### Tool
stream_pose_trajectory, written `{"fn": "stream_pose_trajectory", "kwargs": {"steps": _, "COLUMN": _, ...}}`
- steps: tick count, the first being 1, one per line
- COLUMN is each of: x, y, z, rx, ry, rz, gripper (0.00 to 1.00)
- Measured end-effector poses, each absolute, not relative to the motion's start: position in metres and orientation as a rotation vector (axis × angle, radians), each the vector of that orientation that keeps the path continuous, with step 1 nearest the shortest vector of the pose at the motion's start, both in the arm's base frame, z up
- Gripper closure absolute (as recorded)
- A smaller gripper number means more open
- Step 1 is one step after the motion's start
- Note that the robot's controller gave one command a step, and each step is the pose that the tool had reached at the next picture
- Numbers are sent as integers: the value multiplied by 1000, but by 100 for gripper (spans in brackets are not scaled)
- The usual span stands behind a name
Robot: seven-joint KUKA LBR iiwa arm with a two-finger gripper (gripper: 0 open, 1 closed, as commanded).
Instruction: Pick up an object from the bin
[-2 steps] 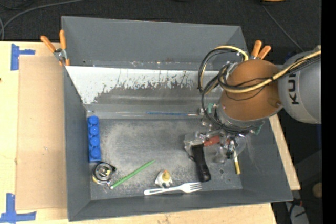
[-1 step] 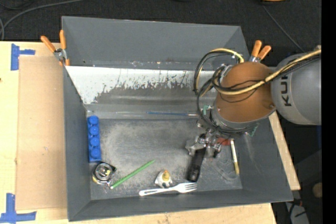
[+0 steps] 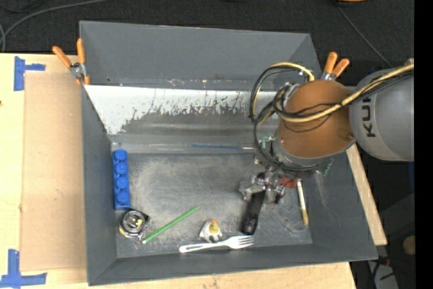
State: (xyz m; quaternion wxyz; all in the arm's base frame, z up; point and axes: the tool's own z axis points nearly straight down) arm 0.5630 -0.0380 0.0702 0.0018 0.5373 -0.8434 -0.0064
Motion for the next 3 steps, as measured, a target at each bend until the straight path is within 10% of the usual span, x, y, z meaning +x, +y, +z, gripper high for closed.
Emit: {"fn": "stream_pose_trajectory", "kwargs": {"steps": 3, "x": 560, "y": -35, "z": 158, "rx": 1676, "ry": -2644, "rz": -37, "gripper": 100}}
